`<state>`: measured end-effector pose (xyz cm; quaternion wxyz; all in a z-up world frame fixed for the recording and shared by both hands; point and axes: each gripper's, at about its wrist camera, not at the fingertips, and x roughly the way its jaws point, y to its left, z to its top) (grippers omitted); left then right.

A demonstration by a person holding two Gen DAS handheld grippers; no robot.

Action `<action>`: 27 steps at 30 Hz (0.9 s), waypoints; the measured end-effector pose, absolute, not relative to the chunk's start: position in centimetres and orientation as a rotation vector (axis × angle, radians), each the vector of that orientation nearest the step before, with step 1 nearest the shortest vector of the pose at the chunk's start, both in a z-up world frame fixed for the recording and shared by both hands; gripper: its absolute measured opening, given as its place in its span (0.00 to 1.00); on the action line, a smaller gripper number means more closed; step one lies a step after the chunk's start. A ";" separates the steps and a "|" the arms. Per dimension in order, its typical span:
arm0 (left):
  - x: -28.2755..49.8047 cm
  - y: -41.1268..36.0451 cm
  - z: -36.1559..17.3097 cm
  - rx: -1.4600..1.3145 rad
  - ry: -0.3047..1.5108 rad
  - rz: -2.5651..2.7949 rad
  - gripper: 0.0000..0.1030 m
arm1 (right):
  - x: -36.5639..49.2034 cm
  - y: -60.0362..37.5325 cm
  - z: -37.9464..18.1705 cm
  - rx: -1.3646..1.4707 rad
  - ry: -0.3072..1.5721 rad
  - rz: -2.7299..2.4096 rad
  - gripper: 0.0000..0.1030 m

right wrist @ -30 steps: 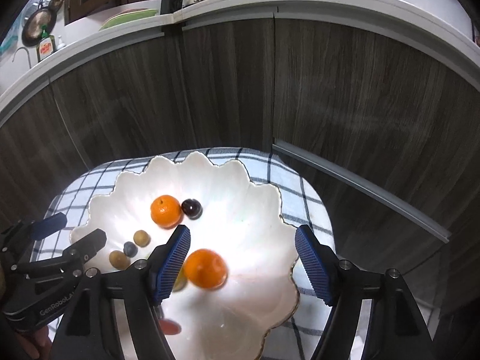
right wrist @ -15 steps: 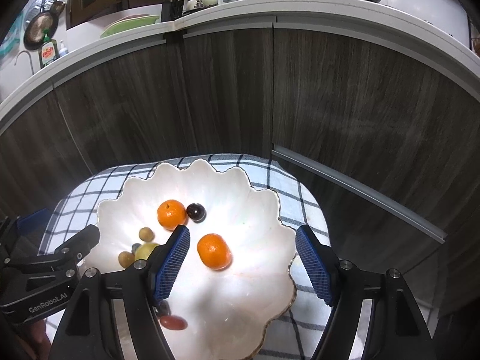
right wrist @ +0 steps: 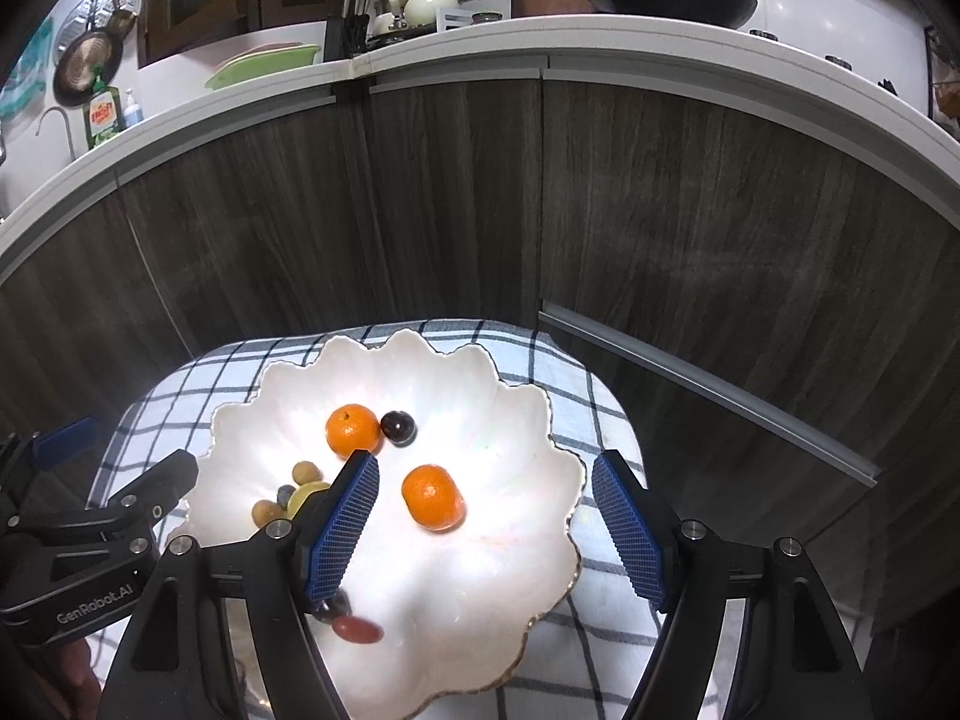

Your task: Organize fruits

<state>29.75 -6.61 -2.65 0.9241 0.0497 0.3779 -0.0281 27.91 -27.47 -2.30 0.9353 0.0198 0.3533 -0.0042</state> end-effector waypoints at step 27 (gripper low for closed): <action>22.4 -3.2 -0.1 0.071 0.733 0.001 1.00 | 20.8 -25.1 0.1 0.022 0.664 0.007 0.79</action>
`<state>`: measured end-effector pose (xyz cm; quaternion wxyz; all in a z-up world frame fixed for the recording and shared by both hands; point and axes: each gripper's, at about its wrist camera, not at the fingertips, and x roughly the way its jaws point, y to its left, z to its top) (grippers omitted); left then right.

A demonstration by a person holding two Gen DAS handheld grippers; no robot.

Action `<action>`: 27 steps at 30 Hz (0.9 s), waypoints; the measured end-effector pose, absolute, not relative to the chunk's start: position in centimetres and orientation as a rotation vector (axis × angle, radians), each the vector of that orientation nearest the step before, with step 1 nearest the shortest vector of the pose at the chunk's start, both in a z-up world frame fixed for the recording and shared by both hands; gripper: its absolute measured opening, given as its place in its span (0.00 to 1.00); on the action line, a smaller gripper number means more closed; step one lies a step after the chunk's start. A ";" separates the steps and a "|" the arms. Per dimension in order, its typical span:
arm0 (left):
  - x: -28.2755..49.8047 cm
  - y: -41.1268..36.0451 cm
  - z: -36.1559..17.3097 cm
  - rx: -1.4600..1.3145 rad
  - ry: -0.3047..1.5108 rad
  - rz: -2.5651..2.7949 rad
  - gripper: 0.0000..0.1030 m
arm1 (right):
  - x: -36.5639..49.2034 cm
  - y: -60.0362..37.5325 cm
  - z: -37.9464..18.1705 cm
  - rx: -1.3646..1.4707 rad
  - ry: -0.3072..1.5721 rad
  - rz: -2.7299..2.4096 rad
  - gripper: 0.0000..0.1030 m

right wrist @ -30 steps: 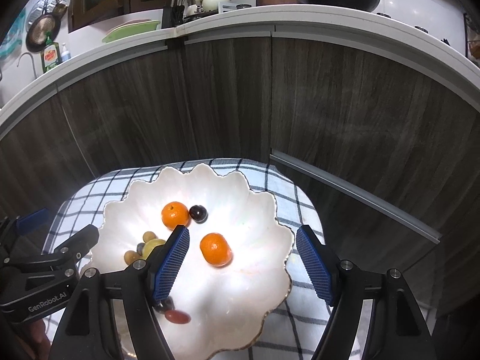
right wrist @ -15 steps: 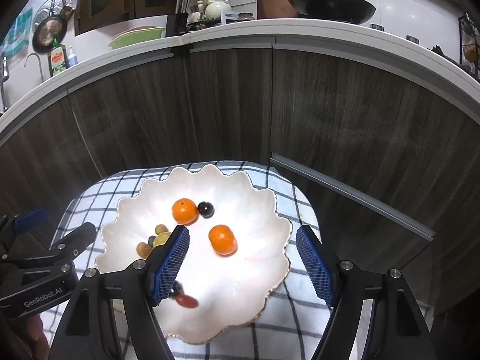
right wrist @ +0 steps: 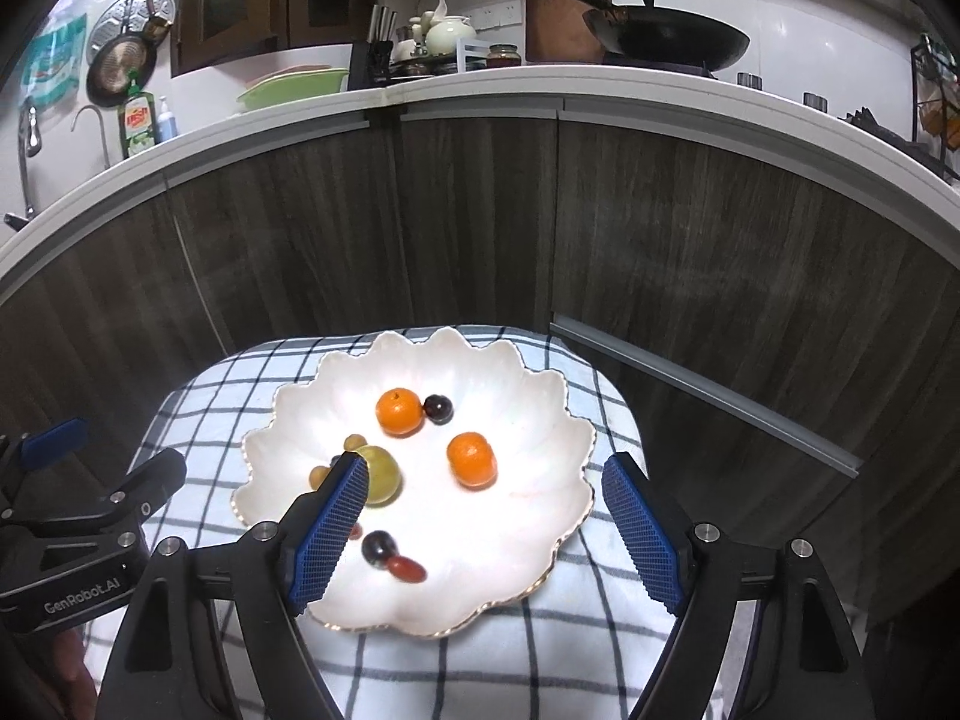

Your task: Organize fruits

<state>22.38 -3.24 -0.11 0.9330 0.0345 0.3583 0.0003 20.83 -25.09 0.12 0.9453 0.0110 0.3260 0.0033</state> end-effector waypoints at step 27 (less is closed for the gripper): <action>14.2 -1.3 -1.4 0.045 0.697 0.057 1.00 | 13.0 -24.1 -1.0 0.015 0.627 0.023 0.80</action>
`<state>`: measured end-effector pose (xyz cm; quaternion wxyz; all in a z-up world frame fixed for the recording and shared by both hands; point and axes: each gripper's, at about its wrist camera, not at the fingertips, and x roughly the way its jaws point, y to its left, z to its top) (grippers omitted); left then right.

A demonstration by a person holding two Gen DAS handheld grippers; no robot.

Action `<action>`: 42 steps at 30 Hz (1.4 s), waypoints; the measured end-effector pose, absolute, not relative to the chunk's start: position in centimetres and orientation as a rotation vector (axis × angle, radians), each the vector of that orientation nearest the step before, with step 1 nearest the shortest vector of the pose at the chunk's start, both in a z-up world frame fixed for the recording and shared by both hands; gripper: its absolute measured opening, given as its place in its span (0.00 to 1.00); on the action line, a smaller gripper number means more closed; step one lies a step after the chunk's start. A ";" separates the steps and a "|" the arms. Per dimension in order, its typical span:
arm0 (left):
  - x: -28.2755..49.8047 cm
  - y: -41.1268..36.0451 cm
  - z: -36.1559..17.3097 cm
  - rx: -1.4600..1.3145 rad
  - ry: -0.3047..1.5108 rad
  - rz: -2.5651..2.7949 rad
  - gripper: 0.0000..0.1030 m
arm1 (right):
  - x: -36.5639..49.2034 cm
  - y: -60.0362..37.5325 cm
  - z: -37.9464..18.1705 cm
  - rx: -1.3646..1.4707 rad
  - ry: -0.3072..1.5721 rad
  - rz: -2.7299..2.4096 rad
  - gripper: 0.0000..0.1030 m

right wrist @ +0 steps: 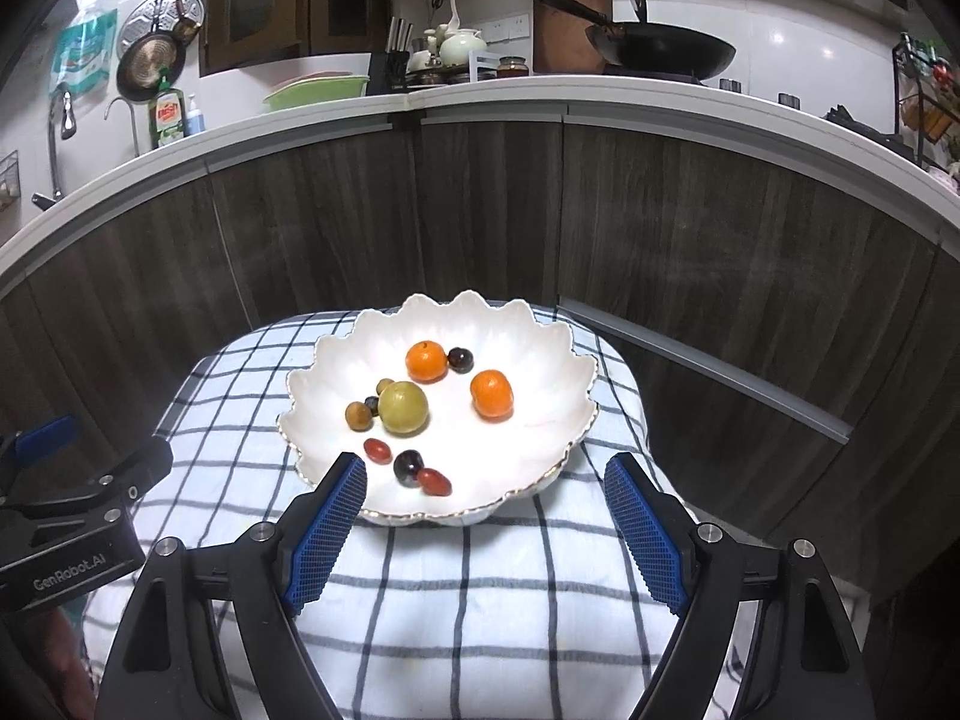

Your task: Organize fruits

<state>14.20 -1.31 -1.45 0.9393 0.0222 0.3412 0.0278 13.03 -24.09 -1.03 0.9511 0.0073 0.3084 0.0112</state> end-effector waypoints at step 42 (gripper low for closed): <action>7.7 -0.7 -3.2 0.025 0.623 0.103 1.00 | 6.3 -25.1 -2.6 0.040 0.528 0.008 0.80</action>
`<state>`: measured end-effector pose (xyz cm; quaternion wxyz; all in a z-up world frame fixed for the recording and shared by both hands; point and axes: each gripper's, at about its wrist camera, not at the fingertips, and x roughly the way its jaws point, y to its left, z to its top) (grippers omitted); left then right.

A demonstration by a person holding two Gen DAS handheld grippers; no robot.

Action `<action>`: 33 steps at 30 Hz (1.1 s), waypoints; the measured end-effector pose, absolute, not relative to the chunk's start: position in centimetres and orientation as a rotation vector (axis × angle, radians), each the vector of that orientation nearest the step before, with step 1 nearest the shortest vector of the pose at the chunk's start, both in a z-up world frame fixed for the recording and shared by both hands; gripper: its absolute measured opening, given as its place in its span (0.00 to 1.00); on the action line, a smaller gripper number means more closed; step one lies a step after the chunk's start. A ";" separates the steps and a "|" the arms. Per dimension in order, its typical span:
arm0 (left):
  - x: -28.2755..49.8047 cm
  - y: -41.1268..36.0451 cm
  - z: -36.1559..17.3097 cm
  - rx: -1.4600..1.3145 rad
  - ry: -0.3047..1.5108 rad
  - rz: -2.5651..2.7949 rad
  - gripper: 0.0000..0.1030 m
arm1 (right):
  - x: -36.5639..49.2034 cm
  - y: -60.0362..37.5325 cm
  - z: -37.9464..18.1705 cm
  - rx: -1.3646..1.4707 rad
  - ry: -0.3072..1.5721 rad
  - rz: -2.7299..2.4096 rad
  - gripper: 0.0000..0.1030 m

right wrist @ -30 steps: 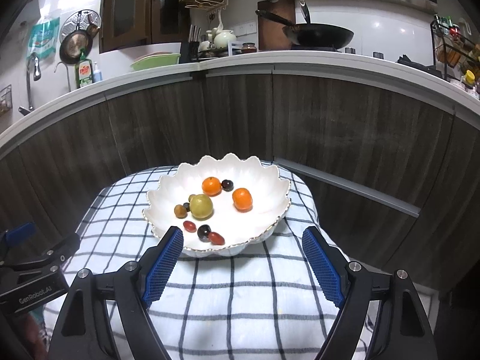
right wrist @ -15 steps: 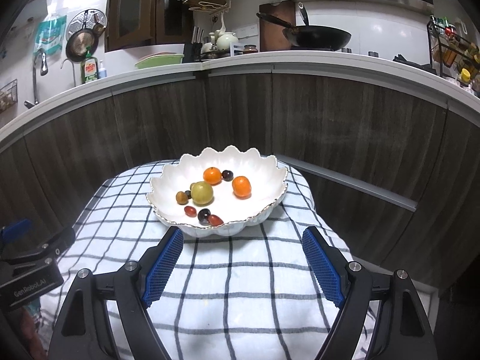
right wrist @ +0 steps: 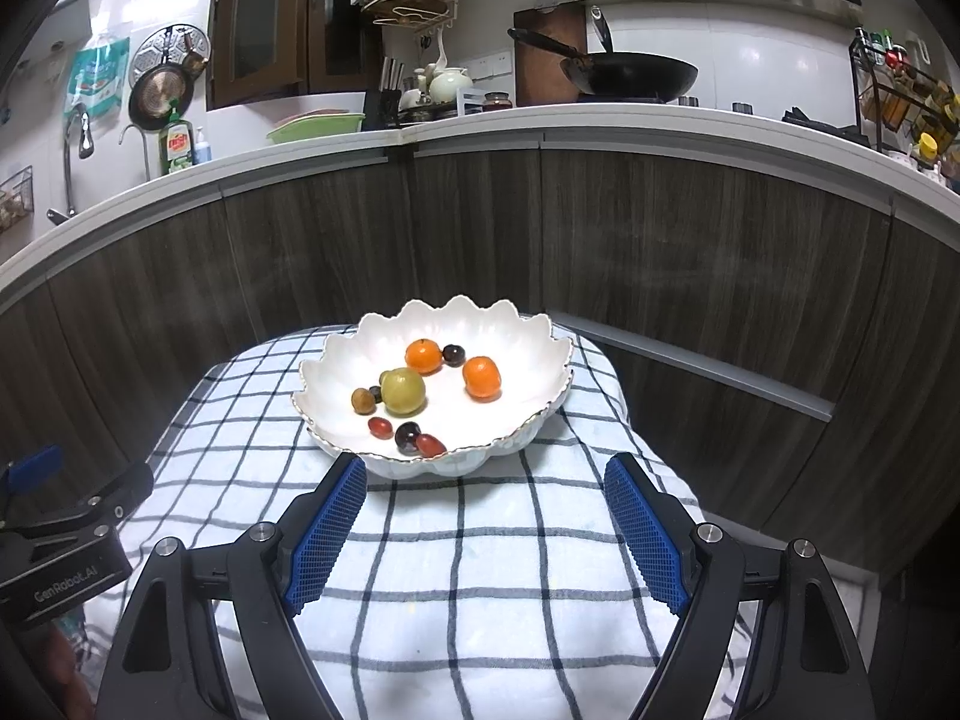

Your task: Organize fruits

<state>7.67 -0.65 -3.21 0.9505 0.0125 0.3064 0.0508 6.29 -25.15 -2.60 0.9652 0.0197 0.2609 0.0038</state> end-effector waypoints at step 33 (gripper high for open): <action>7.3 -0.7 -2.9 0.026 0.618 0.101 1.00 | 6.1 -25.1 -2.4 0.044 0.524 0.006 0.80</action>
